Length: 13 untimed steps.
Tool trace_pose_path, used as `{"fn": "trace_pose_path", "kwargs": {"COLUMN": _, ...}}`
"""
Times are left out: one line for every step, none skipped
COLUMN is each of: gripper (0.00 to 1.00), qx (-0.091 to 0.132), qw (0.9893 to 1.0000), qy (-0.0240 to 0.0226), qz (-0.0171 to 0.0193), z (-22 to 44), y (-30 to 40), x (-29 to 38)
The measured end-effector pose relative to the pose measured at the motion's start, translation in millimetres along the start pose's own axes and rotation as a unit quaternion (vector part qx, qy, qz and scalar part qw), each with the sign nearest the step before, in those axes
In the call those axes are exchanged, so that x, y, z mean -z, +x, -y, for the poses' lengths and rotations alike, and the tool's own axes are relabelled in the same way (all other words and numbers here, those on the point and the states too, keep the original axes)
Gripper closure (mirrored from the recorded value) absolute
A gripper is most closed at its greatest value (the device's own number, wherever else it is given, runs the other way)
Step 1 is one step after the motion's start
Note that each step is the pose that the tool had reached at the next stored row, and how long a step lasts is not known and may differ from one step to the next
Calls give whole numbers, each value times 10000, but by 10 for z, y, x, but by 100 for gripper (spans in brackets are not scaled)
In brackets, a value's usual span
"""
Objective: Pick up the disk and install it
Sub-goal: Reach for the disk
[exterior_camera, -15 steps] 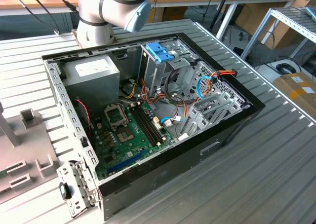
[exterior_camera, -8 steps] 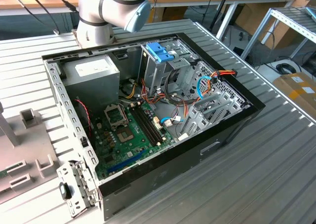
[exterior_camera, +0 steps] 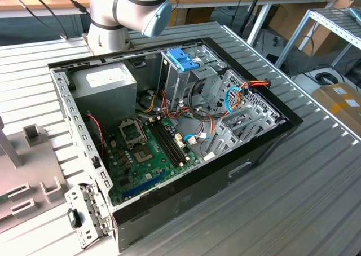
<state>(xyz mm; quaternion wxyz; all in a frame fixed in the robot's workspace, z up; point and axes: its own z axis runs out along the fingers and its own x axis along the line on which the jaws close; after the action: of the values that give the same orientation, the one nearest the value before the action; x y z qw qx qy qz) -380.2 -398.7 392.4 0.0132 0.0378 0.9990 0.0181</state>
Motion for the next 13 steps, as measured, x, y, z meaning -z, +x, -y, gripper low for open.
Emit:
{"fn": "trace_pose_path", "kwargs": {"gripper": 90, "qx": 0, "qw": 10000, "qy": 0, "qz": 0, "z": 1, "y": 10, "x": 0}}
{"fn": "trace_pose_path", "kwargs": {"gripper": 90, "qx": 0, "qw": 10000, "qy": 0, "qz": 0, "z": 1, "y": 16, "x": 0}}
{"fn": "trace_pose_path", "kwargs": {"gripper": 90, "qx": 0, "qw": 10000, "qy": 0, "qz": 0, "z": 2, "y": 24, "x": 0}}
{"fn": "trace_pose_path", "kwargs": {"gripper": 90, "qx": 0, "qw": 10000, "qy": 0, "qz": 0, "z": 2, "y": 32, "x": 1}}
{"fn": "trace_pose_path", "kwargs": {"gripper": 90, "qx": 0, "qw": 10000, "qy": 0, "qz": 0, "z": 3, "y": 43, "x": 1}}
{"fn": "trace_pose_path", "kwargs": {"gripper": 90, "qx": 0, "qw": 10000, "qy": 0, "qz": 1, "z": 4, "y": 52, "x": 1}}
{"fn": "trace_pose_path", "kwargs": {"gripper": 90, "qx": 0, "qw": 10000, "qy": 0, "qz": 0, "z": 5, "y": 65, "x": 2}}
{"fn": "trace_pose_path", "kwargs": {"gripper": 90, "qx": 0, "qw": 10000, "qy": 0, "qz": 0, "z": 6, "y": 75, "x": 1}}
{"fn": "trace_pose_path", "kwargs": {"gripper": 90, "qx": 0, "qw": 10000, "qy": 0, "qz": 0, "z": 7, "y": 89, "x": 2}}
{"fn": "trace_pose_path", "kwargs": {"gripper": 90, "qx": 0, "qw": 10000, "qy": 0, "qz": 0, "z": 8, "y": 99, "x": 2}}
{"fn": "trace_pose_path", "kwargs": {"gripper": 90, "qx": 0, "qw": 10000, "qy": 0, "qz": 0, "z": 8, "y": 107, "x": 3}}
{"fn": "trace_pose_path", "kwargs": {"gripper": 90, "qx": 0, "qw": 10000, "qy": -1, "qz": 1, "z": 10, "y": 128, "x": 3}}
{"fn": "trace_pose_path", "kwargs": {"gripper": 90, "qx": 0, "qw": 10000, "qy": 0, "qz": 0, "z": 11, "y": 140, "x": 3}}
